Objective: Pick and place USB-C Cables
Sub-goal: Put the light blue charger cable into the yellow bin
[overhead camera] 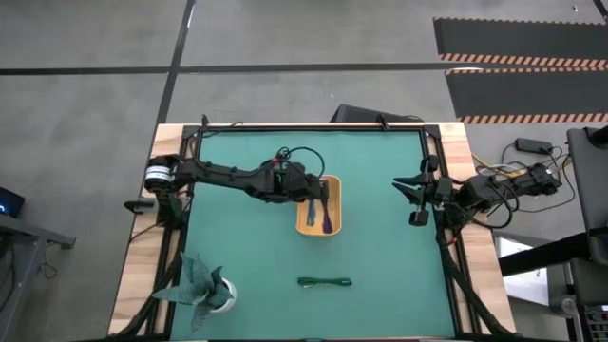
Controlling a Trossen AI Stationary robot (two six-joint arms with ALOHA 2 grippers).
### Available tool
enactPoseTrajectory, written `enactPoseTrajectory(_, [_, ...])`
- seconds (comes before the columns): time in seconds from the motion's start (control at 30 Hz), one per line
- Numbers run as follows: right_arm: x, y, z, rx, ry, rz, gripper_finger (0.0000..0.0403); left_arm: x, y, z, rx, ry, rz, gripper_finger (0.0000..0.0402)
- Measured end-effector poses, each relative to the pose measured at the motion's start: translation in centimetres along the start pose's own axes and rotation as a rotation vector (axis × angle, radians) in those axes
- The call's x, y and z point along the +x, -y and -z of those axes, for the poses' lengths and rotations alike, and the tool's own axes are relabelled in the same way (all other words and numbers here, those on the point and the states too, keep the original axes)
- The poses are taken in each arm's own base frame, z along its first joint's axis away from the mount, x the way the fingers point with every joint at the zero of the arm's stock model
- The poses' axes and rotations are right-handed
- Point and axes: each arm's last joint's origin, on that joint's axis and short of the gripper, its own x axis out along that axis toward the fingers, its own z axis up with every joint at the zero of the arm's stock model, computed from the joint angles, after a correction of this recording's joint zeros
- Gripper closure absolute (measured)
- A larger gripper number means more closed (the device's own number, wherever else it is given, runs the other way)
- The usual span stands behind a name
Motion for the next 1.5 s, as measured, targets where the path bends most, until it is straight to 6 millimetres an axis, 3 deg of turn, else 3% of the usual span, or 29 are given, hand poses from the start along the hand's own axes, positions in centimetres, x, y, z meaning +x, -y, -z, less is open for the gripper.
enactPoseTrajectory(0.33, [0.0, 0.0, 0.0, 0.0, 0.0, 0.0, 0.036, 0.3, -0.4, 0.2, -0.008, -0.001, -0.007, 0.0386])
enactPoseTrajectory(0.87, [0.0, 0.0, 0.0, -0.001, -0.002, 0.0, 0.036, 2.4, -0.3, 1.2, -0.019, -0.023, 0.03, 0.0386])
enactPoseTrajectory(1.5, [0.0, 0.0, 0.0, -0.002, -0.003, 0.0, 0.036, 2.6, -0.4, 1.1, -0.02, -0.015, 0.021, 0.0386])
